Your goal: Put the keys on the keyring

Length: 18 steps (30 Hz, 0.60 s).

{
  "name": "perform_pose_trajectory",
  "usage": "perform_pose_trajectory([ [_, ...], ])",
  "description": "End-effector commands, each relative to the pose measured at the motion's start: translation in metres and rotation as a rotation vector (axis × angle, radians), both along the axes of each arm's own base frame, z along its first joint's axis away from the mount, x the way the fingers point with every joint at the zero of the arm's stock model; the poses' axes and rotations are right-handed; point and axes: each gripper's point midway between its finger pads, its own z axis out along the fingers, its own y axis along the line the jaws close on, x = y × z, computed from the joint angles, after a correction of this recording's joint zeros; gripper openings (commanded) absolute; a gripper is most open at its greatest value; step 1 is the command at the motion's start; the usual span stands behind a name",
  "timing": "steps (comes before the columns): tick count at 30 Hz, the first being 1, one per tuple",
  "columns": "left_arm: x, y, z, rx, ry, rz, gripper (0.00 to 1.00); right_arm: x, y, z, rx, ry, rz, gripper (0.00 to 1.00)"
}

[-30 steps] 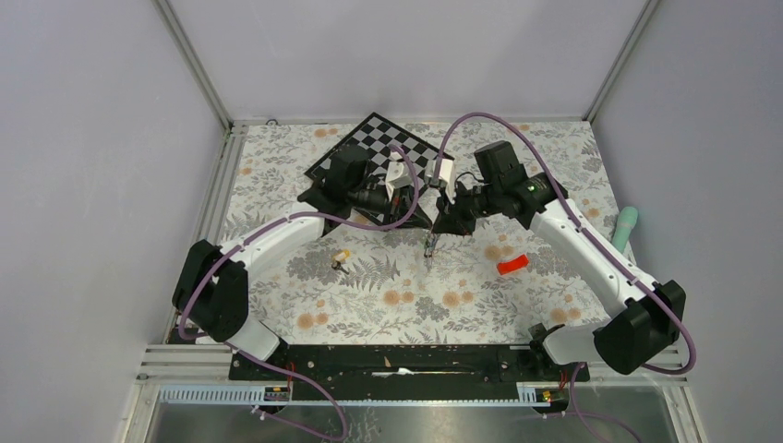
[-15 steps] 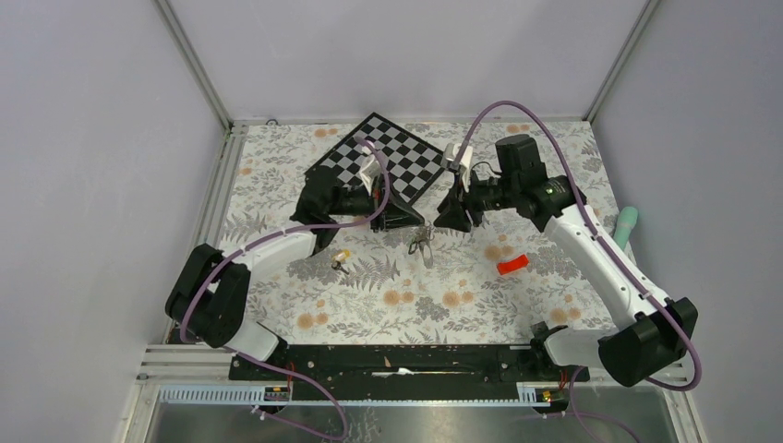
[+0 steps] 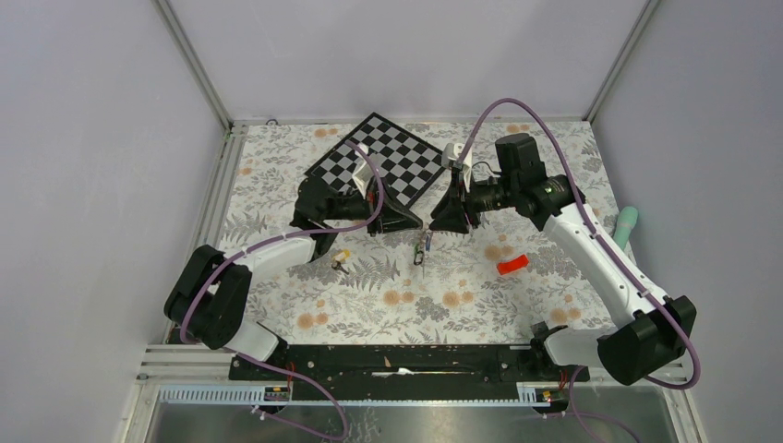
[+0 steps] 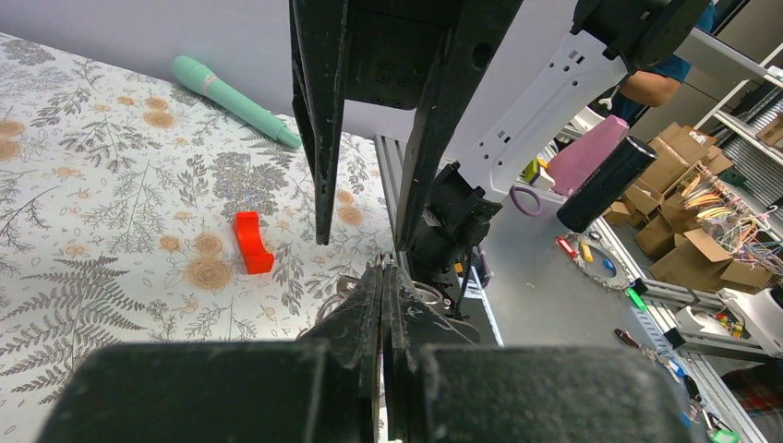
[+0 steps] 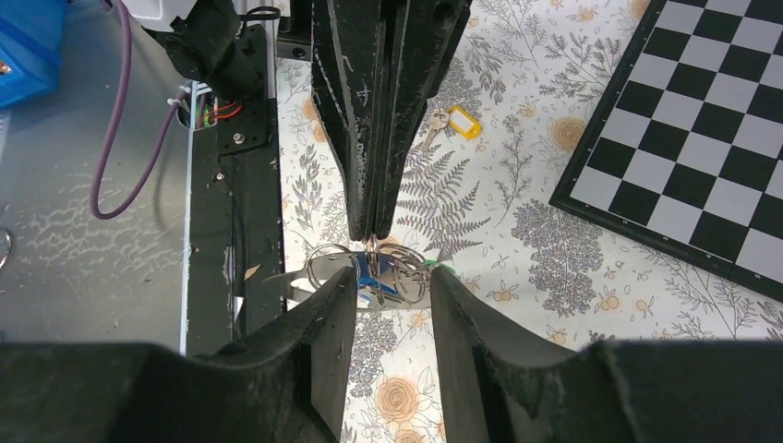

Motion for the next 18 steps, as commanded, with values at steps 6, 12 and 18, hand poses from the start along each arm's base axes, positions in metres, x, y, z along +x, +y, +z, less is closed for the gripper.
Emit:
perform_pose_trajectory([
  [6, -0.002, 0.001, 0.024, -0.074, -0.072, 0.019, 0.0, -0.006, 0.005, 0.007, 0.048, -0.002, 0.054, 0.41],
  [12, -0.001, 0.001, 0.024, -0.075, -0.07, 0.025, 0.0, -0.007, 0.006, 0.0, 0.05, 0.009, 0.064, 0.41],
  [18, 0.0, 0.001, 0.023, -0.072, -0.067, 0.025, 0.0, -0.008, 0.009, -0.003, 0.052, 0.014, 0.069, 0.41],
])
